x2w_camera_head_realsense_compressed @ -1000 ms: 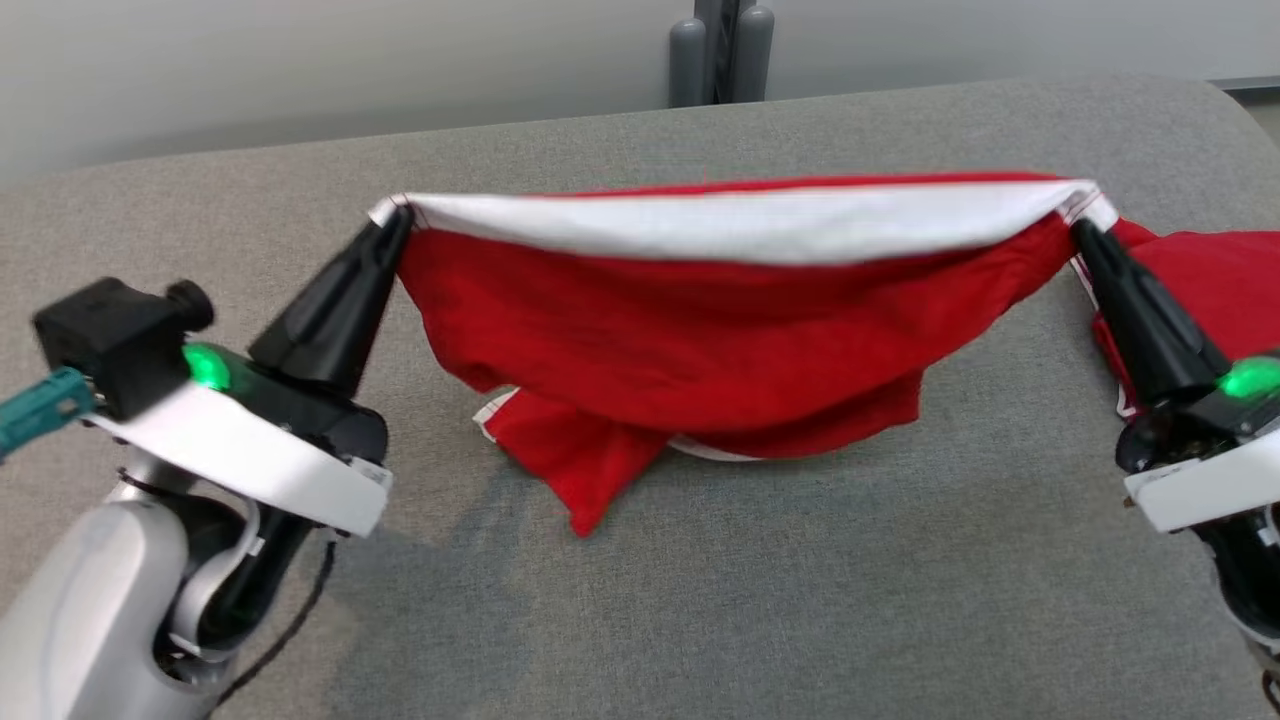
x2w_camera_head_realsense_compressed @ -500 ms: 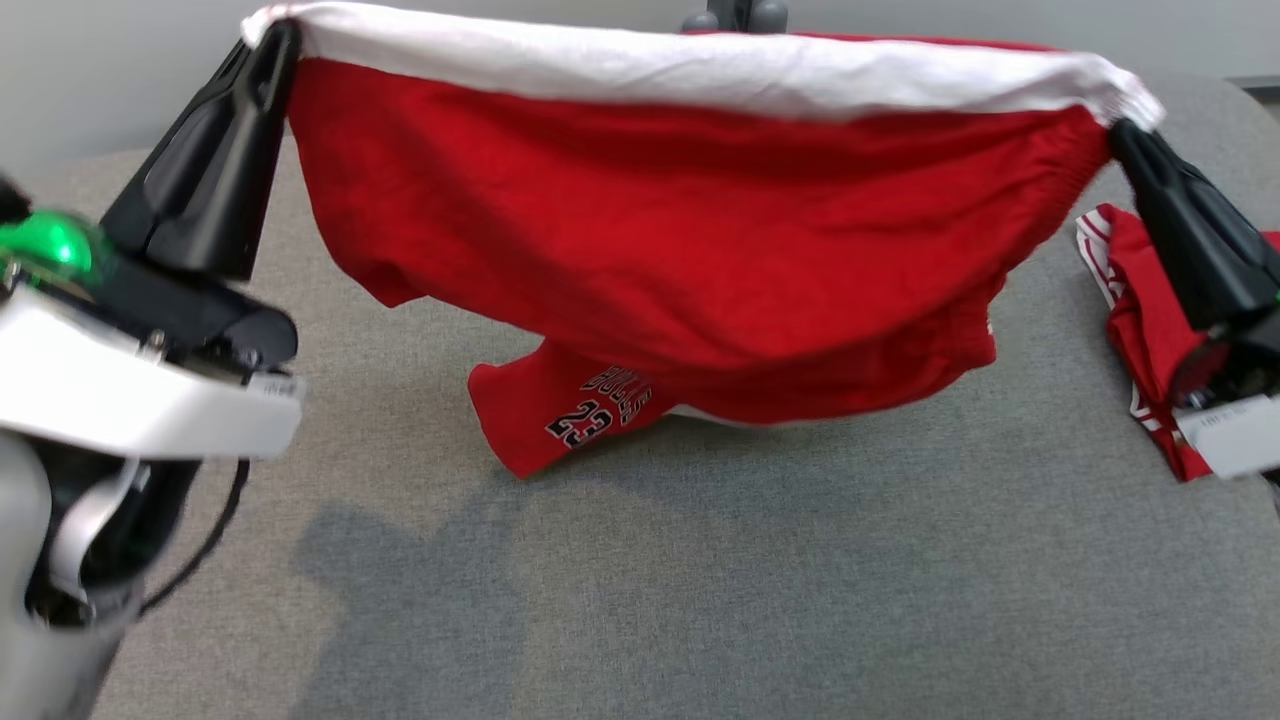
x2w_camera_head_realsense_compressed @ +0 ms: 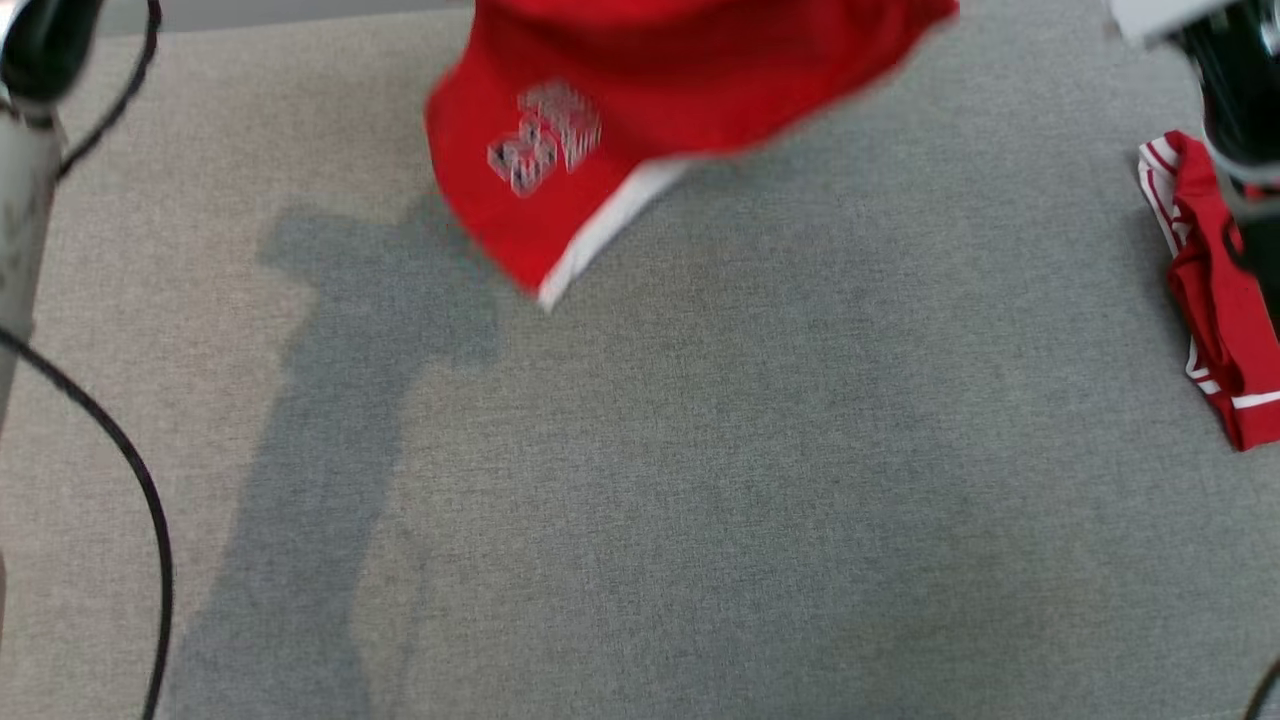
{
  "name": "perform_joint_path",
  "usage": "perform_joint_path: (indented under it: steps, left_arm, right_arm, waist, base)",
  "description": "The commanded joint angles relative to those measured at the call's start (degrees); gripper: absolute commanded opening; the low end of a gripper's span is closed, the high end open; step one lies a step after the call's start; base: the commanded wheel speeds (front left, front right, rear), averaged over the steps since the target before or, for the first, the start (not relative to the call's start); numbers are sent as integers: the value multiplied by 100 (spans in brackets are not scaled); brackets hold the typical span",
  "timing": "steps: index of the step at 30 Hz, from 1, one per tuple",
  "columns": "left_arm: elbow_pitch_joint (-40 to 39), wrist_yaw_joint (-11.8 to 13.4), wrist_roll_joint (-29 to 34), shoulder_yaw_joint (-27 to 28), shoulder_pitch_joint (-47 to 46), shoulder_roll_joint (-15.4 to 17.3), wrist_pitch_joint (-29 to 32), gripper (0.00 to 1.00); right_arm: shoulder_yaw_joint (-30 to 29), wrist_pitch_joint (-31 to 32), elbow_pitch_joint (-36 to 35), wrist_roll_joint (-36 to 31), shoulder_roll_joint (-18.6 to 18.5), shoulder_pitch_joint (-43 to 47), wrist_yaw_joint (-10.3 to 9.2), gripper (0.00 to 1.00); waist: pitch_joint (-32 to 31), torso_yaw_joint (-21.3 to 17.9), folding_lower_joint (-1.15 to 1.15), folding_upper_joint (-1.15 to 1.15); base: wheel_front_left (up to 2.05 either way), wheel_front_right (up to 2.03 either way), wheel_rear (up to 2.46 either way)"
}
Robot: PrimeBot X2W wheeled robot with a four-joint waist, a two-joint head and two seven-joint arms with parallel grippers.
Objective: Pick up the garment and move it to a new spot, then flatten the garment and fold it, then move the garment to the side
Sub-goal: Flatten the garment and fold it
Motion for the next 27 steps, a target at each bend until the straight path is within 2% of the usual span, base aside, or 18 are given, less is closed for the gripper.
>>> perform_joint_path:
  steps: [1, 7, 13, 17, 20, 23, 25, 27]
  left_arm:
    - [283, -31, 35, -20, -239, -45, -120, 0]
    - [1958, -67, 177, -128, -1187, -336, -817, 0]
    - [2815, -86, 71, -448, -1344, -747, -1186, 0]
    - [3083, -82, -182, -908, -751, -904, -1329, 0]
    - [3088, -84, -469, -1007, -393, -1053, -1396, 0]
    - [2957, -87, -565, -1352, 225, -1117, -1512, 0]
    - [2787, -84, -575, -1482, 575, -1047, -1557, 0]
    - [2383, -84, -468, -1362, 979, -961, -1573, 0]
  right_arm:
    - [20, -181, 317, -111, 79, -241, 0, 0]
    - [110, -1079, 2294, -338, 830, -1348, 0, 0]
    - [427, -1183, 3320, -272, 1054, -1728, 0, 0]
    - [797, -1200, 3532, -132, 988, -1329, 0, 0]
    - [984, -1221, 3480, 15, 920, -1044, 0, 0]
    - [1371, -1261, 3167, 218, 719, -453, 0, 0]
    - [1588, -1325, 2833, 433, 535, -39, 0, 0]
    - [1763, -1398, 2465, 624, 317, 438, 0, 0]
  waist:
    - [47, -12, 0, 0]
    - [106, -71, 0, 0]
    - [409, 74, 0, 0]
    - [510, 165, 0, 0]
    - [596, 223, 0, 0]
    - [677, 326, 0, 0]
    - [710, 373, 0, 0]
    - [677, 400, 0, 0]
  base:
    - [0, 0, 0]
    - [0, 0, 0]
    - [0, 0, 0]
    - [0, 0, 0]
    - [0, 0, 0]
    - [0, 0, 0]
    - [0, 0, 0]
    - [0, 0, 0]
